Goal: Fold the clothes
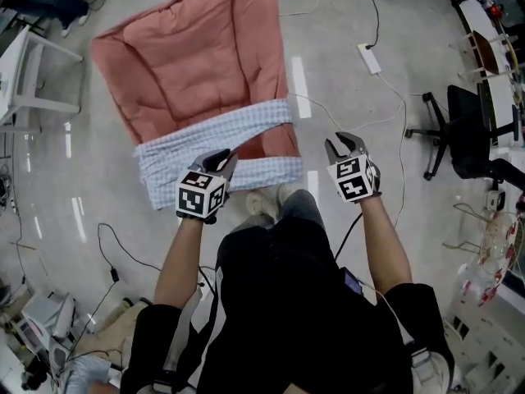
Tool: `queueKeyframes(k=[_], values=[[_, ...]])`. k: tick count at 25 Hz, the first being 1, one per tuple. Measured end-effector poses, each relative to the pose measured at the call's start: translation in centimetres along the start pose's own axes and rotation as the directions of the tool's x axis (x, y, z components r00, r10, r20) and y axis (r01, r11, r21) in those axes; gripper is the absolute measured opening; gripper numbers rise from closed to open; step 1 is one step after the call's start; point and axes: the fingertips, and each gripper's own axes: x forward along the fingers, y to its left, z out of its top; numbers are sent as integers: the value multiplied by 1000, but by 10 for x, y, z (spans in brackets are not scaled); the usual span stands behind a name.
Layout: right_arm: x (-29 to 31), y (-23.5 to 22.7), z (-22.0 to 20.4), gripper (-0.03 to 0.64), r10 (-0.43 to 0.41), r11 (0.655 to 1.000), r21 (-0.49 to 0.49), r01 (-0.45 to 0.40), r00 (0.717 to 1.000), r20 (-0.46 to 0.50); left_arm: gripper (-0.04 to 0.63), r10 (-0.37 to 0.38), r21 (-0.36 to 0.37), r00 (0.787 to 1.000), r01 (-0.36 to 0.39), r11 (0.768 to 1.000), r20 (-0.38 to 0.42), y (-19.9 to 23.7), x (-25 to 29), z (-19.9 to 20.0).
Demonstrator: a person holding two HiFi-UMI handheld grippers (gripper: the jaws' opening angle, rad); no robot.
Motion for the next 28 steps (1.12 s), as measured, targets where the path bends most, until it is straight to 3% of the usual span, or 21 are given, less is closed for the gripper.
queueKeyframes(k=[7,11,16,22,25,28], values=[[45,-1,-14,114,95,995,1,-95,995,-29,78,32,-40,998,-34,999,-55,2,32,-12],[74,-20,-12,114,183,981,-53,-185,982,-45,78,107,-70,991,-113,991,-82,19,63,0],[109,-50,-14,114,325,920,-197,-338,941,-97,78,224,-177,968,-242,954,-117,31,93,11],[147,-78,-13,114,402,848,-307,-433,902,-159,78,313,-263,942,-334,905,-121,37,103,15],[157,-64,-10,114,422,821,-332,-464,886,-193,78,333,-277,935,-355,893,-125,47,91,6],[166,-46,-8,114,440,816,-318,-483,875,-199,78,329,-257,933,-358,898,-147,59,86,-8]])
